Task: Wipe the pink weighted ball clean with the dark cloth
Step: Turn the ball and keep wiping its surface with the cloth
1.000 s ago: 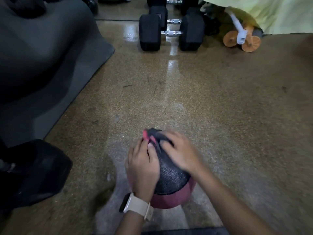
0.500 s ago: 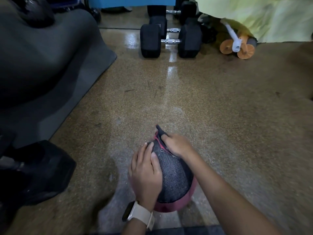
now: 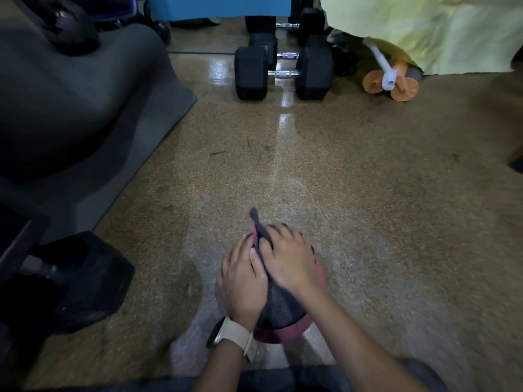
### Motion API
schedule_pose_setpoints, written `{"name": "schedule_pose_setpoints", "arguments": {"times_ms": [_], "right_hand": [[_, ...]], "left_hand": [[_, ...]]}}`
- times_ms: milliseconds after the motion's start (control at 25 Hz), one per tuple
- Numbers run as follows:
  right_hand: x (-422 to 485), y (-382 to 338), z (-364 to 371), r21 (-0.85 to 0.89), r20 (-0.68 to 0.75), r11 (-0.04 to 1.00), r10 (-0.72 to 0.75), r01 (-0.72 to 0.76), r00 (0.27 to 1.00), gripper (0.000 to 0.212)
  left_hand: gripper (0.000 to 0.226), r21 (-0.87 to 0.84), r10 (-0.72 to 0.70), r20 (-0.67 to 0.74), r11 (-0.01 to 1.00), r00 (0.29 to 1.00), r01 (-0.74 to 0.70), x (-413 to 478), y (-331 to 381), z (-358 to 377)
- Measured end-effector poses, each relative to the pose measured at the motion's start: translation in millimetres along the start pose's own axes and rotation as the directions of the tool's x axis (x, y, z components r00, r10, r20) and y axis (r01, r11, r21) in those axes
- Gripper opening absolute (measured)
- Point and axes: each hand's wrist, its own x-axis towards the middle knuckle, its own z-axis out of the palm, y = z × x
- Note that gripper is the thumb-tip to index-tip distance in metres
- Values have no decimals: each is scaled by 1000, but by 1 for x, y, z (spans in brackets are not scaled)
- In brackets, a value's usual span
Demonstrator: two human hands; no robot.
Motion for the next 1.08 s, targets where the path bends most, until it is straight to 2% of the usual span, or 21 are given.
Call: {"name": "schedule_pose_setpoints", "arguments": {"times_ms": [80,160,240,320,360,400,520,600,640,720,760,840,960,1000,1080], "right_hand": [[-62,-2,6,65,-133,991,-111,121,985,48],[-76,12,7,83,-140,983,-151,164,979,50],[-35,19,5,193,-27,979,-60,64,998,51],[10,21,-3,251,156,957,111,-148,982,44],[17,18,-4,253,147,950,146,-180,978,42],[11,16,0,233,90,959,144,-162,985,43],[-71,1,12,110,-104,993,-36,47,994,49],[-81,6,5,80,-101,988,-124,132,987,51],[-64,12,5,119,-60,985,-118,124,991,52],[-15,20,-2,210,110,977,3,-26,994,48],[4,24,-6,264,149,959,69,-107,986,46],[0,17,0,275,72,947,152,-166,986,50],[-88,4,13,161,-130,987,19,2,991,52],[-97,6,10,137,-134,989,-28,46,991,52],[-72,12,7,116,-62,992,-48,55,997,57]], "left_hand": [[77,-49,-26,15,998,1000,27,5,-2,-2],[74,-67,-18,32,998,999,20,2,-8,-3],[70,-49,35,43,998,998,-33,-8,-17,-6],[69,-21,40,82,999,996,-39,-12,-17,-10],[71,5,26,110,1000,994,-27,-11,-12,-14],[72,29,8,143,1000,990,-12,-6,-7,-16],[72,83,-103,195,993,975,88,11,2,-15],[75,105,-127,163,988,978,111,9,-4,-13],[77,115,-110,153,989,982,93,6,-7,-11],[75,129,-84,147,990,986,65,-3,-8,-6],[74,130,-76,135,990,988,58,-8,-3,-7],[75,133,-67,137,990,988,49,-8,5,-10],[70,91,-76,186,994,980,60,-3,9,-17],[66,82,-59,195,996,979,44,-2,9,-19],[74,93,-37,229,996,973,16,-2,10,-21]]}}
